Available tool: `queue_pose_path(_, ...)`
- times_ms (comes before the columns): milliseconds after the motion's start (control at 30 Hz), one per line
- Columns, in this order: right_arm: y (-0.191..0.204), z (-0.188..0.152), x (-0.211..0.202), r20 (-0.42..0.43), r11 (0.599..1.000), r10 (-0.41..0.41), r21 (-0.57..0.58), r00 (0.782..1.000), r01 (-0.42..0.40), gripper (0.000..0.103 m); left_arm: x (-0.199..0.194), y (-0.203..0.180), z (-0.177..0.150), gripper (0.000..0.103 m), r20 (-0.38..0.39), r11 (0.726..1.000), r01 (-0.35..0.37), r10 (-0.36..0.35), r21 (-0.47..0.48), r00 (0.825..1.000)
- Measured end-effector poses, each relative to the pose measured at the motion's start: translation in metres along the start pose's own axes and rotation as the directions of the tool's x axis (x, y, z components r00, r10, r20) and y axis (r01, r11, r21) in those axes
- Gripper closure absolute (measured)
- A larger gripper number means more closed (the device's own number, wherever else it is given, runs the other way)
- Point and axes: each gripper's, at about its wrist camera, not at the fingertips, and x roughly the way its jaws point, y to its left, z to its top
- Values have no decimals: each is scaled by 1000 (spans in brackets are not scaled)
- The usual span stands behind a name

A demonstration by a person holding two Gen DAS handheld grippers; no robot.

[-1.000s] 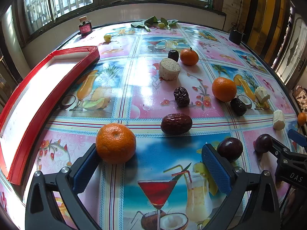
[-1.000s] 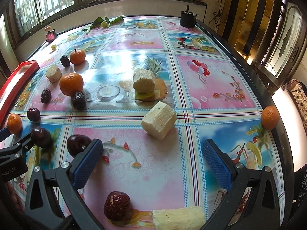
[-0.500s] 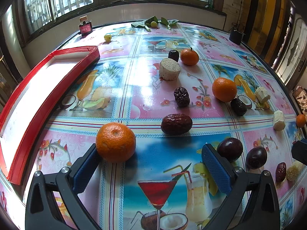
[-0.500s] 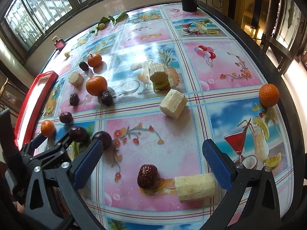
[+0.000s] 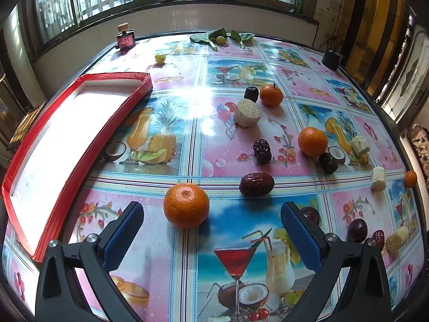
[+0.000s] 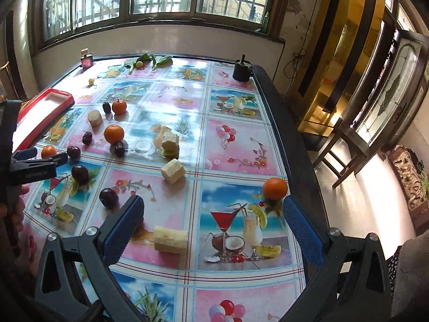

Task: Organize fruits
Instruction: 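Move both grippers toward the scattered fruits on the table, then grasp the white cylindrical piece with the right gripper while the left grasps a dark plum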

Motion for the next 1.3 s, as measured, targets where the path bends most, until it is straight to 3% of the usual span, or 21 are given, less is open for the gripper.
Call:
queue_pose_path(133, -7, -9, 10, -37, 1000, 9, -21, 999, -10, 1, -17, 1, 3, 2, 2, 1000, -7, 7, 27, 1000)
queue_pose_path(233, -16, -17, 16, -66, 998, 64, -6, 996, -65, 2, -24, 0, 4, 5, -3, 998, -36, 36, 46, 999)
queue_pose_path(367, -5, -22, 28, -120, 981, 190, -18, 974, -193, 13, -26, -22, -3, 15, -28, 994, -1, 4, 107, 1000)
queue_pose_path(567, 18, -27, 45, -160, 958, 254, -95, 954, -271, 22, -26, -63, -14, 15, -60, 978, 56, -45, 203, 997)
queue_pose_path(667, 24, -28, 55, -200, 948, 257, -136, 945, -287, 35, -29, -76, -16, 15, -72, 968, 96, -81, 230, 994)
queue_pose_path(733, 28, -30, 60, -232, 939, 265, -157, 936, -305, 52, -30, -88, -16, 14, -66, 960, 107, -93, 258, 993)
queue_pose_path(833, 27, -30, 61, -235, 931, 278, -173, 931, -322, 63, -24, -101, -14, 14, -79, 956, 108, -90, 273, 993)
queue_pose_path(1067, 23, -30, 61, -233, 925, 297, -170, 926, -339, 64, -13, -121, -12, 15, -140, 940, 208, -176, 270, 974)
queue_pose_path(1167, 21, -29, 62, -232, 923, 307, -162, 923, -348, 64, -2, -125, -11, 32, -171, 940, 212, -171, 266, 970)
queue_pose_path(1200, 21, -29, 61, -231, 923, 309, -161, 922, -350, 64, 4, -124, -11, 46, -194, 941, 223, -176, 253, 965)
queue_pose_path(1267, 21, -29, 61, -232, 922, 309, -163, 922, -350, 64, 12, -123, -12, 61, -228, 944, 232, -179, 234, 957)
queue_pose_path(1300, 21, -29, 61, -232, 923, 308, -163, 923, -349, 64, 10, -124, -13, 61, -203, 943, 222, -174, 246, 964)
